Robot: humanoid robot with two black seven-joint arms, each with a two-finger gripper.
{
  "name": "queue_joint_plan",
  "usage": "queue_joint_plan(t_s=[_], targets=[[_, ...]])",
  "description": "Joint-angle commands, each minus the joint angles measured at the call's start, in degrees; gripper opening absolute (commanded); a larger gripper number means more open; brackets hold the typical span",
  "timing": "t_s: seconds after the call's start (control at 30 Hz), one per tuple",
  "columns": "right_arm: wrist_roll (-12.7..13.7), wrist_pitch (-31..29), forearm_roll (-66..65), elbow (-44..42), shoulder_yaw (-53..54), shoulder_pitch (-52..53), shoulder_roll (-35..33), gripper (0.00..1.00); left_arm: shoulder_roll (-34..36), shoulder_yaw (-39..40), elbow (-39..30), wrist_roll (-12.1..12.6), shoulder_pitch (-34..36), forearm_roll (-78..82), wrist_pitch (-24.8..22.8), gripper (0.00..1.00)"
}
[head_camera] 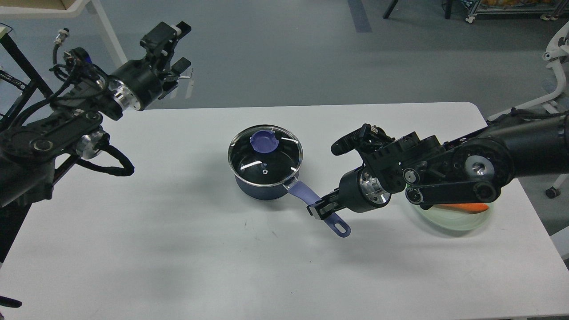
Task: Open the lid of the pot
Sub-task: 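Reach the left gripper over the pot to the blue lid knob, then close the left gripper on the knob and lift the glass lid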
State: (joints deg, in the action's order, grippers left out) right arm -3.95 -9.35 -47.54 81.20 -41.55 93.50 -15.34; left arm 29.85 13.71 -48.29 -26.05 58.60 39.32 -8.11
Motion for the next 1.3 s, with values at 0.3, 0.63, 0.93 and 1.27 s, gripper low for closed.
queue_joint_plan(t_s=[0.3, 0.63, 0.93, 1.27], targets=[[-0.18, -0.49, 0.17, 0.45, 0.68, 0.28, -1.63, 0.20, -0.84, -8.60, -10.69, 0.04, 1.69, 46.61, 12.32, 0.97], [-0.18, -1.63, 0.17, 1.24, 0.76, 0.90, -1.71, 0.19, -5.85, -13.62, -7.01, 0.74, 2.66, 55.08, 16.19, 0.97], [-0.27, -1.63, 0.17, 1.24, 0.85, 0.98, -1.71, 0.19, -6.82, -18.62, -4.71, 0.57, 2.39, 55.17, 17.95, 0.97], [-0.36, -1.63, 0.17, 1.15, 0.94, 0.90, -1.45, 0.19, -9.54, -21.18, -0.23, 0.21, 1.87, 54.55, 21.03, 0.96]])
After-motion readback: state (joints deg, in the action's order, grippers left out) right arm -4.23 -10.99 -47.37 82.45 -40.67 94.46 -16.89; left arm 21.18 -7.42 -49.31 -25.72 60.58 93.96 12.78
